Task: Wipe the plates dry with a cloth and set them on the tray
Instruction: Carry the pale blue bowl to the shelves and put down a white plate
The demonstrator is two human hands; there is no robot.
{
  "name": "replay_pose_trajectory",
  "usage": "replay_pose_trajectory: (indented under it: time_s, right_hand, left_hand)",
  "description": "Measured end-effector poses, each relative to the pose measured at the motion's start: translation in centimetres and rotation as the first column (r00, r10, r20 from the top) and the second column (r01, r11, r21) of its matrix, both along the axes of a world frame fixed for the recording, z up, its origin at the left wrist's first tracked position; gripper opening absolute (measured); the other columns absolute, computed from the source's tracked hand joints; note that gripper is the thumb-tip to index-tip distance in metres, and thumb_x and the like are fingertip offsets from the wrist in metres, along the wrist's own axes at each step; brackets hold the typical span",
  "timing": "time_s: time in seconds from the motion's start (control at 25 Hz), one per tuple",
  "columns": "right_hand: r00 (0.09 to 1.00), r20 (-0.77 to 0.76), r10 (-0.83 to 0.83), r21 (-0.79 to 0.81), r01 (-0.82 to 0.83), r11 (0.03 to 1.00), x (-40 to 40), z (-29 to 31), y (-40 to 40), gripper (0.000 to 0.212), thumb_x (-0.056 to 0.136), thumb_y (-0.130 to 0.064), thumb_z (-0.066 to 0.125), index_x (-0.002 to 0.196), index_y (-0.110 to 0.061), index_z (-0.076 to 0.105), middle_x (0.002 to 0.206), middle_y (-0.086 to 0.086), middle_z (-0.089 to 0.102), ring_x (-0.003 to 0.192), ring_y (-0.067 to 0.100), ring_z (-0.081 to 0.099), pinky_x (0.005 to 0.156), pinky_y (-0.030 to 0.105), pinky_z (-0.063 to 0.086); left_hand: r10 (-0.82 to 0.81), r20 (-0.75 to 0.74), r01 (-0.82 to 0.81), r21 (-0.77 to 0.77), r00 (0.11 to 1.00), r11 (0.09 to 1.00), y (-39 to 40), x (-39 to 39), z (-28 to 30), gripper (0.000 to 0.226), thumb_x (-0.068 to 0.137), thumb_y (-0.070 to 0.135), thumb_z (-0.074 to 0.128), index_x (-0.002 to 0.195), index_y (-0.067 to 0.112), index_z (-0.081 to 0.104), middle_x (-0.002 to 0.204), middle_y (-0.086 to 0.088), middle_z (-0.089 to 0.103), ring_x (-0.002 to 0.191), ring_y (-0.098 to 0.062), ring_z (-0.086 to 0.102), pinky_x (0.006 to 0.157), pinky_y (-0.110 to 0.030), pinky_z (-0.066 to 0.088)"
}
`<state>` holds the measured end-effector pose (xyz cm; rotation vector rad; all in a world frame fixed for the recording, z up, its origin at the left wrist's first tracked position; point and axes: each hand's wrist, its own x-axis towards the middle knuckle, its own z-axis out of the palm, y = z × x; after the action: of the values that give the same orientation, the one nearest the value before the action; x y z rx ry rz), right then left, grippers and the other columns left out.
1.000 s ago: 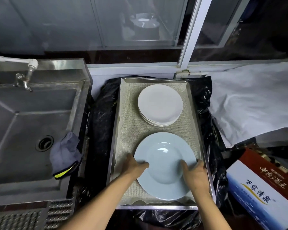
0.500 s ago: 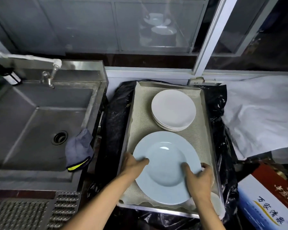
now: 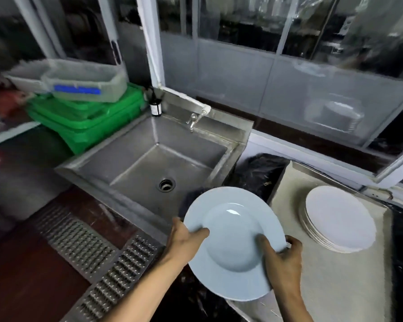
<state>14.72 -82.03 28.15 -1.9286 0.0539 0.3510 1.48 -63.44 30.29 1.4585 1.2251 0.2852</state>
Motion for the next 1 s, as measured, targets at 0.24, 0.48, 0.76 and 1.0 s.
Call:
replay_pose_trajectory:
  time_s: [0.24, 0.48, 0.76, 1.0]
  right_hand:
    - [0.957, 0.075, 0.281, 0.025, -0.284, 0.959, -8.5, 3.3, 11.5, 0.067, 0.063, -0.057, 0.083, 0.112, -0.031, 0.046, 0.094, -0.012, 0.062, 0.082, 0.003, 0.059, 0.061, 0.024, 0.042]
    - [0.839, 0.129, 0.529, 0.069, -0.540, 0.839, -22.2, 4.8, 22.6, 0.057, 0.076, -0.035, 0.087, 0.114, -0.019, 0.048, 0.096, -0.010, 0.063, 0.083, 0.005, 0.060, 0.070, 0.032, 0.043]
    - [0.553, 0.152, 0.819, 0.090, -0.833, 0.546, -41.1, 5.8, 32.7, 0.064, 0.077, -0.039, 0.087, 0.121, -0.024, 0.044, 0.093, -0.014, 0.062, 0.079, 0.004, 0.061, 0.067, 0.030, 0.047]
    - [0.157, 0.262, 0.952, -0.038, -0.984, 0.173, -58.4, 6.0, 37.8, 0.078, 0.074, -0.048, 0.086, 0.133, -0.014, 0.048, 0.106, 0.005, 0.066, 0.076, 0.014, 0.063, 0.064, 0.032, 0.054]
  left_hand:
    - [0.262, 0.027, -0.263, 0.059, 0.965, 0.963, 7.4, -13.4, 2.9, 0.048, 0.072, 0.029, 0.076, 0.103, 0.016, 0.041, 0.091, 0.006, 0.060, 0.074, -0.006, 0.062, 0.043, -0.018, 0.043]
    - [0.516, 0.095, -0.521, 0.032, 0.851, 0.853, 12.2, -31.4, 5.3, 0.069, 0.056, 0.038, 0.072, 0.116, 0.015, 0.047, 0.097, 0.000, 0.070, 0.083, -0.016, 0.070, 0.057, -0.028, 0.054]
    - [0.815, 0.078, -0.819, 0.048, 0.574, 0.572, 12.5, -51.9, 6.3, 0.066, 0.067, 0.040, 0.073, 0.117, 0.014, 0.038, 0.099, 0.000, 0.062, 0.080, -0.014, 0.066, 0.040, -0.020, 0.045]
    - [0.978, 0.061, -0.971, 0.146, 0.200, 0.189, 7.9, -66.6, 5.8, 0.058, 0.074, 0.037, 0.080, 0.110, 0.015, 0.040, 0.094, 0.002, 0.059, 0.078, -0.010, 0.062, 0.047, -0.019, 0.044]
